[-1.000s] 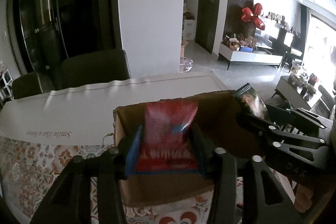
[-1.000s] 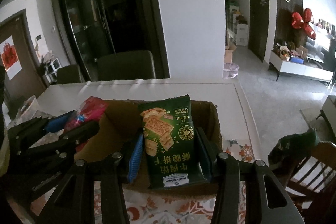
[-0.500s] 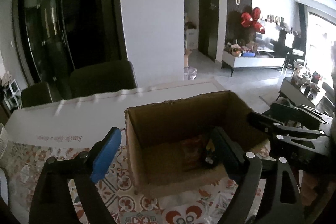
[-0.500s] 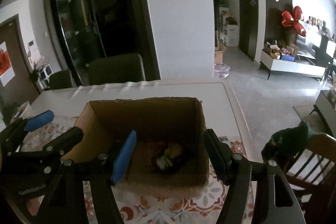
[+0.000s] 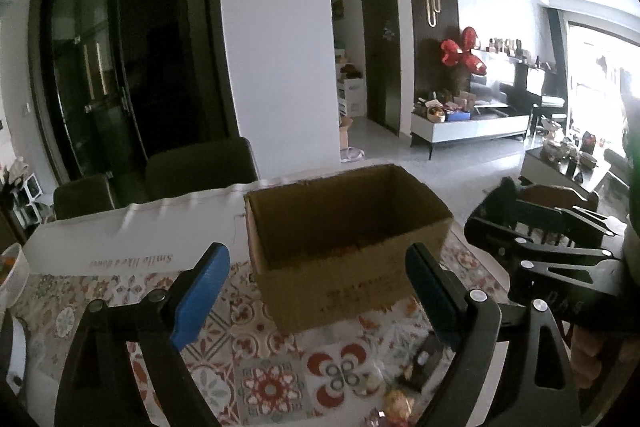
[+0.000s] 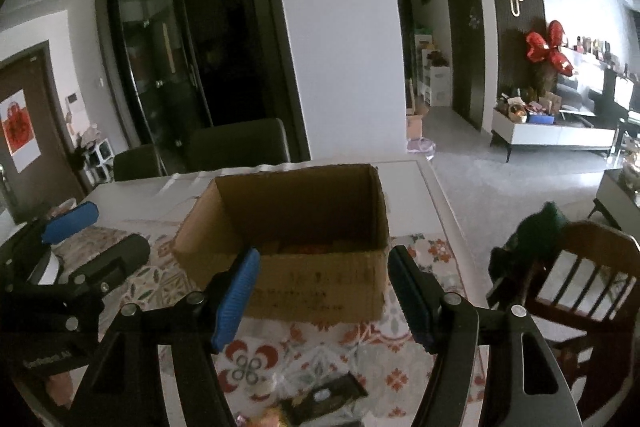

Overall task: Organize snacks
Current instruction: 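Move both open grippers back toward the snack pile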

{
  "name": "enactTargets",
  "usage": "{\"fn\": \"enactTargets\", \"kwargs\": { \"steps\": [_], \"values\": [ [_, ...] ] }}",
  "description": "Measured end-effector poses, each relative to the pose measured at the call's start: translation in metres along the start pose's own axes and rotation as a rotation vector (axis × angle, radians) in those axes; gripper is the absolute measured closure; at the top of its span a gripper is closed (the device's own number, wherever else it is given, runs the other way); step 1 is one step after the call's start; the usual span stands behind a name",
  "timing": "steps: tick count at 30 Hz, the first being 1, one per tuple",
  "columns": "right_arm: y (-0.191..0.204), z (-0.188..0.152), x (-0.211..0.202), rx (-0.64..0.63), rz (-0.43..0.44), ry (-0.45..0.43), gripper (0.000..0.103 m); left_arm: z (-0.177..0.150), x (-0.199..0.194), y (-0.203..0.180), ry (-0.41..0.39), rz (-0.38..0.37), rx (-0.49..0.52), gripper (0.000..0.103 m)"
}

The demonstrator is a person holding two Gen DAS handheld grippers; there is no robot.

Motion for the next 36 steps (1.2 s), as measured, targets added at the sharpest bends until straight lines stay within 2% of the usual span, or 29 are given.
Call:
{"fn": "enactTargets", "kwargs": {
  "steps": [12, 25, 30, 36],
  "values": [
    [-0.003, -0.051, -0.041, 0.003, -0.048, -0.028, 0.036, -0.044, -0.036, -0.023, -0.024, 0.026, 0.063, 0.013],
    [-0.002, -0.103, -0.048, -0.038, -0.084, -0.003, 0.036, -0.105, -0.035, -0.036, 0.06, -0.001, 0.074, 0.013],
    [-0.002, -0.126, -0.043, -0.03, -0.089, 0.041, 0.036, -0.13, -0.028, -0.04, 0.104, -0.032, 0.083, 0.013],
    [-0.001, -0.155, -0.032, -0.023, -0.092, 0.127, 0.036, -0.15, -0.022, -0.044, 0.116, -0.056, 0.136, 0.015]
  ]
}}
Point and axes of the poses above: each gripper's, at about its wrist camera, not at the fingertips, and x roughly the way its jaws point, y to its left, z to its top, the point moved 2 cm from there along x, roughly the way its jaws point, and after that the axes turned 8 degrees about x, right-handed, at the moved point
